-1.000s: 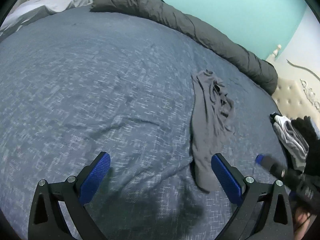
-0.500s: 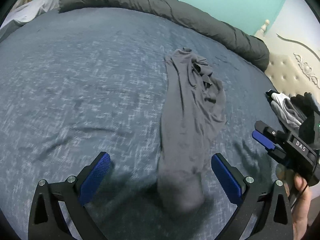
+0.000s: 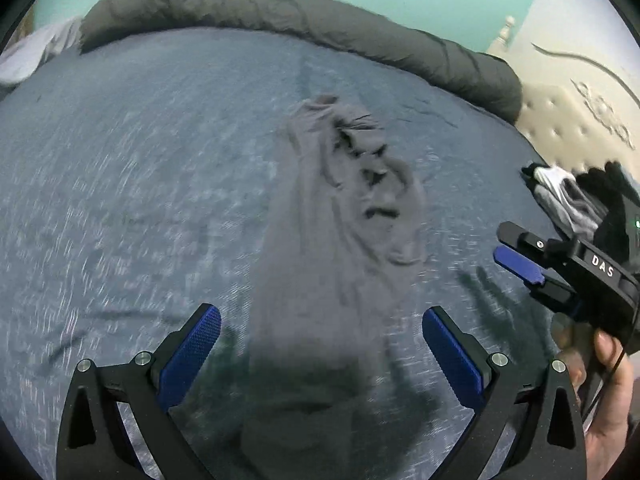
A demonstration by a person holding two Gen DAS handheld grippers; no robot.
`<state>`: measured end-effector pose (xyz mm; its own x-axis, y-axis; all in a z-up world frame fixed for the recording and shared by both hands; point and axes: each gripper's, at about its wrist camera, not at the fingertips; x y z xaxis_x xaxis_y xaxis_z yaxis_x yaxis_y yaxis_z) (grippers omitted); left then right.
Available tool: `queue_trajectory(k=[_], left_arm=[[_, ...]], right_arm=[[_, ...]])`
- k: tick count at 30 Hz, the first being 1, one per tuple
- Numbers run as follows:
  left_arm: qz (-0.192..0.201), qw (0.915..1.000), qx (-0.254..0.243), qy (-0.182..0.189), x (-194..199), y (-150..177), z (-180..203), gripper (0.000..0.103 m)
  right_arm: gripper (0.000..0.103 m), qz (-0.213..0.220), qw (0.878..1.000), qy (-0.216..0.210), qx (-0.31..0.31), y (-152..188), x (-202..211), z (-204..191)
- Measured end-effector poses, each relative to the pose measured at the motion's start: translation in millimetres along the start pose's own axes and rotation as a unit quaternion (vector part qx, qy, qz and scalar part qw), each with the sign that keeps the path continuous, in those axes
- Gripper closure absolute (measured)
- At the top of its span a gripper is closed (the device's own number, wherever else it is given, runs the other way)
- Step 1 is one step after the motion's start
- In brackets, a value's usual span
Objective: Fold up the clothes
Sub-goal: 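Drag the grey garment across the bed with the right gripper and release, then grasp the grey garment's edge with the left gripper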
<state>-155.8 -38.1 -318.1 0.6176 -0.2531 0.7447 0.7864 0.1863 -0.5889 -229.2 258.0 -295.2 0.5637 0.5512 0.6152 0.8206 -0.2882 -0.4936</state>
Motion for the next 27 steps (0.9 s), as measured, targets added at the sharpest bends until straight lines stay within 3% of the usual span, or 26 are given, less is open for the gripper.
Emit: queue_trajectory(k=[10,15,20,24,27], left_arm=[[-0.024,0.9991,-0.031,0.016,-25,-6,19,0.001],[-0.034,0.9984,-0.043,0.014,-34,-7,19,0.006],[-0.055,0.9973,-0.046,0.014,-44,-5,14,0.025],[-0.061,0.9967,-0.052,0.011,-45,-2,12,0.032],[-0.058,0.9965,-0.061,-0.003,-42,-1,7,0.058]], right_arm=[[0.057,0.003,1.0,-0.004,-0.001,-4,6,3],[0.057,0.004,1.0,-0.004,-0.005,-6,7,5],[0.057,0.002,1.0,-0.006,-0.006,-6,5,6],[0.057,0.002,1.0,-0.007,-0.01,-6,5,6],[0.057,0.003,1.0,-0.009,-0.01,-6,4,5]])
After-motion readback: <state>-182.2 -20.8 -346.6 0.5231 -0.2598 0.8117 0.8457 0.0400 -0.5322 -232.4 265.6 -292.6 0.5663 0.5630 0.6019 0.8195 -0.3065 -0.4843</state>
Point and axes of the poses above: each gripper's, at about its wrist camera, not at the fingertips, and x roughly against the way its jaws point, z to its right, y to its underside, and after that the axes turned 4 degrees about y, right-handed
